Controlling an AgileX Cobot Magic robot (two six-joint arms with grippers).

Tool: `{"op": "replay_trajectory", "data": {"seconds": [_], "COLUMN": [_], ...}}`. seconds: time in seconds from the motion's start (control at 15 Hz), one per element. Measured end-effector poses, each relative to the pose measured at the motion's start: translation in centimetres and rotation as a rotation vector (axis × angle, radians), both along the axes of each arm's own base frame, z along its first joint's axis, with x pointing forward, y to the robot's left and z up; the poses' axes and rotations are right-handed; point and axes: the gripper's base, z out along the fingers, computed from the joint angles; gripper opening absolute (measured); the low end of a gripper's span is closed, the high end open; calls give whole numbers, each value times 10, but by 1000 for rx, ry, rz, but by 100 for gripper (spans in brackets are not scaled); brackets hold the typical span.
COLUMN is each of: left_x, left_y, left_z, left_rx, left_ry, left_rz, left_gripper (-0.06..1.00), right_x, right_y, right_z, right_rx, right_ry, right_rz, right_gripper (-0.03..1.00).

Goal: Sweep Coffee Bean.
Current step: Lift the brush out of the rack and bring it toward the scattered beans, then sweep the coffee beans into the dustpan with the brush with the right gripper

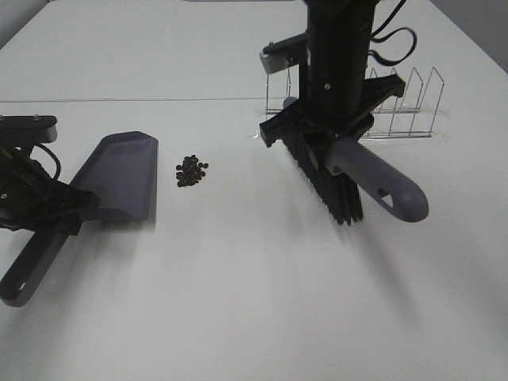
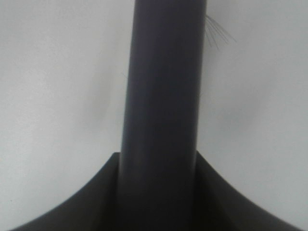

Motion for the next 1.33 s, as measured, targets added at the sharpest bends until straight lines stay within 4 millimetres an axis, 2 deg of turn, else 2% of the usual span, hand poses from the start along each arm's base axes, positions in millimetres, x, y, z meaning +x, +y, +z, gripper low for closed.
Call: {"op": "replay_trajectory", "data": {"seconds": [0.07, 0.13, 0.27, 0.4, 0.53, 0.67, 0.8, 1.07, 1.33], "left_x": [1, 1, 1, 0, -1, -1, 1, 2, 2], "left_y": [0, 0, 0, 0, -2, -9, -15, -16, -16], "left_z": [0, 0, -3, -16, -25, -26, -28, -28, -28], "left_rx": [0, 0, 2, 5, 1, -1, -2, -4, -9], "left_ry": [-12, -13, -3, 44, 77, 71, 70, 67, 71], "left_rz": [1, 1, 2, 4, 11, -6, -22, -19, -12], "left_gripper": [38, 38, 38, 38, 38, 38, 38, 38, 38], "right_x": [5, 8, 17, 24, 25, 25, 28, 36, 33], "right_y": [4, 6, 13, 20, 30, 41, 57, 84, 132], "right_z": [-25, -31, -33, -32, -33, -33, -38, -46, -51], "right_rx": [-33, -34, -16, 16, 39, 67, 113, 137, 219], "right_ry": [42, 43, 29, 19, 21, 23, 39, 62, 55], "right_rz": [-3, -3, -4, -8, 5, 24, 49, 97, 182], "right_gripper": [36, 36, 36, 36, 36, 36, 36, 36, 36]}}
